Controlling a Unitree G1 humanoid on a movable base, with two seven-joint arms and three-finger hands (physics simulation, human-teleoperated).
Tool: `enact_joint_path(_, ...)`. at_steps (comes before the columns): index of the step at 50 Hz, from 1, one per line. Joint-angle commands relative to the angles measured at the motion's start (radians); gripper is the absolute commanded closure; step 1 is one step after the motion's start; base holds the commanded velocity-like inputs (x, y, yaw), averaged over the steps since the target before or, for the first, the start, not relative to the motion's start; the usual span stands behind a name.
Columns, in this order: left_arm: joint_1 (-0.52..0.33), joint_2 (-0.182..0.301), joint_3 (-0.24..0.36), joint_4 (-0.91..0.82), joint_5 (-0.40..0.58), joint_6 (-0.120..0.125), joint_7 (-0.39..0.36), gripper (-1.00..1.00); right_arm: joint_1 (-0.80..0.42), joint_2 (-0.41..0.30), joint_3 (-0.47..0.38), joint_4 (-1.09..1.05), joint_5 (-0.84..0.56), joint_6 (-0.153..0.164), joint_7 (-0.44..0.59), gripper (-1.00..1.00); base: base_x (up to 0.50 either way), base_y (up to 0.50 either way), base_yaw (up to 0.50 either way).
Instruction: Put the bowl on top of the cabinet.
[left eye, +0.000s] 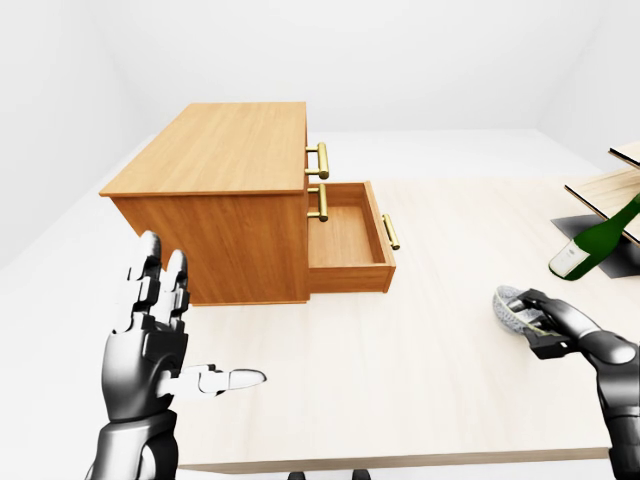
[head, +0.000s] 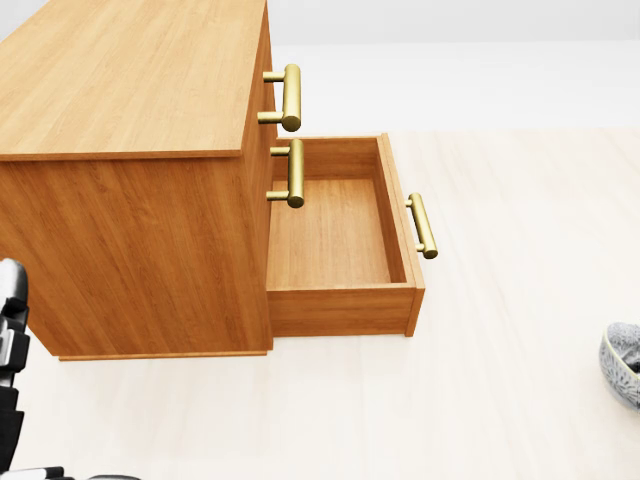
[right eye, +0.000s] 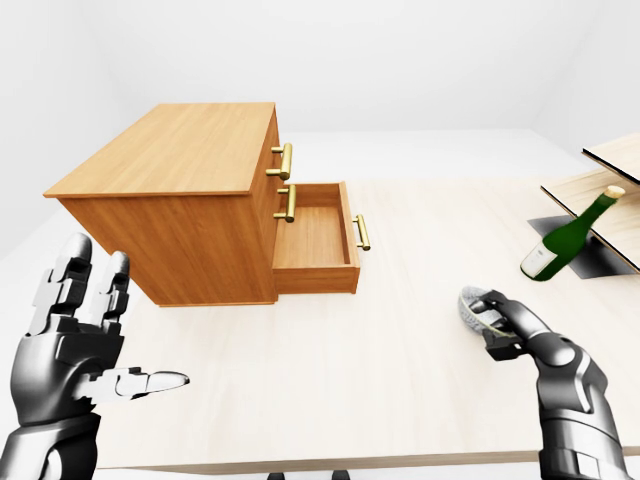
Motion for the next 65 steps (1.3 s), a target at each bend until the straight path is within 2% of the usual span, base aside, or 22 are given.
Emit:
enact_joint_path(1,0.002,0.000,-0.006,0.006,0.005,0.000,0.002,-1.00,0.015,0.025,0.005,-0.221,-0.125,0.000,0.169,1.00,0.00,0.00,0.00)
enact_joint_path(6,0.003,0.001,-0.004,0.002,0.001,0.000,0.002,-1.00,-0.018,0.022,0.019,-0.316,-0.216,0.000,0.171,1.00,0.00,0.00,0.00)
enact_joint_path(7,0.002,0.001,-0.004,0.004,0.002,0.000,0.002,-1.00,-0.037,0.006,0.045,-0.377,-0.260,0.000,0.171,1.00,0.00,0.00,0.00)
enact_joint_path(10,0.005,0.000,-0.006,0.005,0.003,0.000,0.000,-1.00,-0.062,0.009,0.054,-0.437,-0.341,0.000,0.171,1.00,0.00,0.00,0.00)
enact_joint_path(16,0.003,0.000,0.000,-0.003,-0.002,0.000,-0.001,-1.00,-0.064,0.050,0.055,-0.596,-0.480,0.000,0.171,1.00,0.00,0.00,0.00)
enact_joint_path(25,0.008,-0.004,-0.003,-0.008,0.001,0.000,-0.004,-1.00,-0.036,0.149,0.045,-0.805,-0.669,0.000,0.171,1.00,0.00,0.00,0.00)
enact_joint_path(35,0.006,-0.002,-0.002,0.000,0.001,0.000,-0.005,-1.00,-0.015,0.310,0.081,-1.060,-0.864,0.000,0.171,1.00,0.00,0.00,0.00)
enact_joint_path(54,0.010,-0.002,-0.010,-0.005,0.005,0.000,-0.001,-1.00,-0.035,0.465,0.127,-1.357,-1.084,0.000,0.171,1.00,0.00,0.00,0.00)
enact_joint_path(65,0.016,-0.003,-0.012,-0.011,0.006,0.000,-0.001,-1.00,-0.032,0.559,0.194,-1.442,-1.124,0.000,0.171,1.00,0.00,0.00,0.00)
